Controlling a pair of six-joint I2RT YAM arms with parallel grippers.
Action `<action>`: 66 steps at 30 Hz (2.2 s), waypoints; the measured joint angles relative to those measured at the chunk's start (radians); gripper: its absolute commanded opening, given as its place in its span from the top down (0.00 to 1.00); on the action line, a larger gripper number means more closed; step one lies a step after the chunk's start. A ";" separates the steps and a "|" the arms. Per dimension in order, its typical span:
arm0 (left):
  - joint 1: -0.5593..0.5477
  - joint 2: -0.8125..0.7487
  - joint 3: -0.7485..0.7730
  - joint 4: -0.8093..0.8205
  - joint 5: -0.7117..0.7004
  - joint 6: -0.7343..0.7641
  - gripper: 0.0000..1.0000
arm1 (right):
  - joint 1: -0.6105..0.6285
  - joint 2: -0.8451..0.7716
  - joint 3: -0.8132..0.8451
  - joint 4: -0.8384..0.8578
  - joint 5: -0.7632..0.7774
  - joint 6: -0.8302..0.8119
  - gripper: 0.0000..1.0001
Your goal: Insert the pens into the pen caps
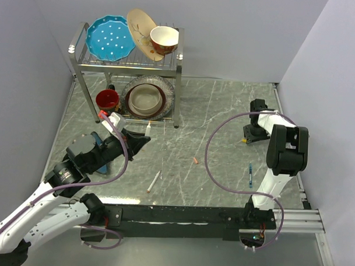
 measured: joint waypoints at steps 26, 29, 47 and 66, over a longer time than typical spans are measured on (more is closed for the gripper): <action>0.000 -0.006 0.000 -0.002 -0.011 -0.037 0.99 | 0.251 -0.140 -0.205 0.213 -0.023 -0.422 0.92; 0.000 -0.006 -0.006 -0.001 0.010 -0.077 0.99 | 0.314 -0.204 -0.281 0.250 -0.063 -0.477 0.94; 0.000 -0.004 -0.327 0.180 0.149 -0.363 0.99 | 0.623 -0.577 -0.457 0.549 -0.290 -0.584 1.00; 0.000 0.095 -0.401 0.482 0.282 -0.505 0.99 | 0.842 -0.814 -0.483 0.941 -0.358 -0.492 1.00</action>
